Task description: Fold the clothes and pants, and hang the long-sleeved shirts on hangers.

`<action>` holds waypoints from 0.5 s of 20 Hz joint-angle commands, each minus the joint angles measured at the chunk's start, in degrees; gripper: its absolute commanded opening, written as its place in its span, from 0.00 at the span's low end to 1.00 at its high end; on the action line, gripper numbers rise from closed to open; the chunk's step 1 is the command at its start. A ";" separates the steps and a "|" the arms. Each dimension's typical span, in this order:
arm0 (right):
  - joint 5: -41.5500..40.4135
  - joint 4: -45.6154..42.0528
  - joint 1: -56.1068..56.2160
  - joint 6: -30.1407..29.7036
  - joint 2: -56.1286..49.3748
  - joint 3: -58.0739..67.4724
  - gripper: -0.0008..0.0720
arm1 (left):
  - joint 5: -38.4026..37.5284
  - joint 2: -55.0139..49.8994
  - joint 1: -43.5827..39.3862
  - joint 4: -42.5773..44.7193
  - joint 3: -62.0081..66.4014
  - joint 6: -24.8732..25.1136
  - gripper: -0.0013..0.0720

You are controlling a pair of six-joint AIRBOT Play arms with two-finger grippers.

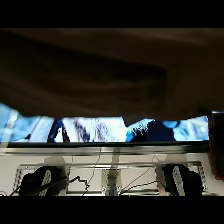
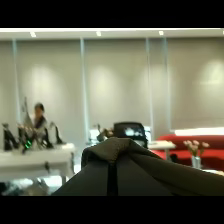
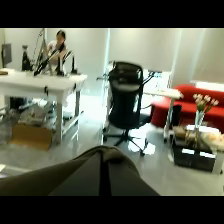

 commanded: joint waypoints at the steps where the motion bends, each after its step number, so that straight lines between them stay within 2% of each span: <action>1: -1.57 -3.32 0.00 4.13 0.09 2.19 0.02 | 0.04 2.91 0.07 3.15 0.02 -0.52 0.03; 5: 0.96 -3.21 0.02 10.43 -10.27 2.19 0.02 | -9.44 -4.63 0.07 3.10 -0.48 -4.33 0.03; 7: 7.10 -0.61 0.02 12.33 -17.77 2.19 0.02 | -16.92 -11.85 0.04 1.79 -0.48 -6.82 0.03; 10: 18.88 3.41 1.07 12.48 -31.32 2.16 0.02 | -28.11 -25.59 -1.07 -2.71 -0.48 -6.91 0.03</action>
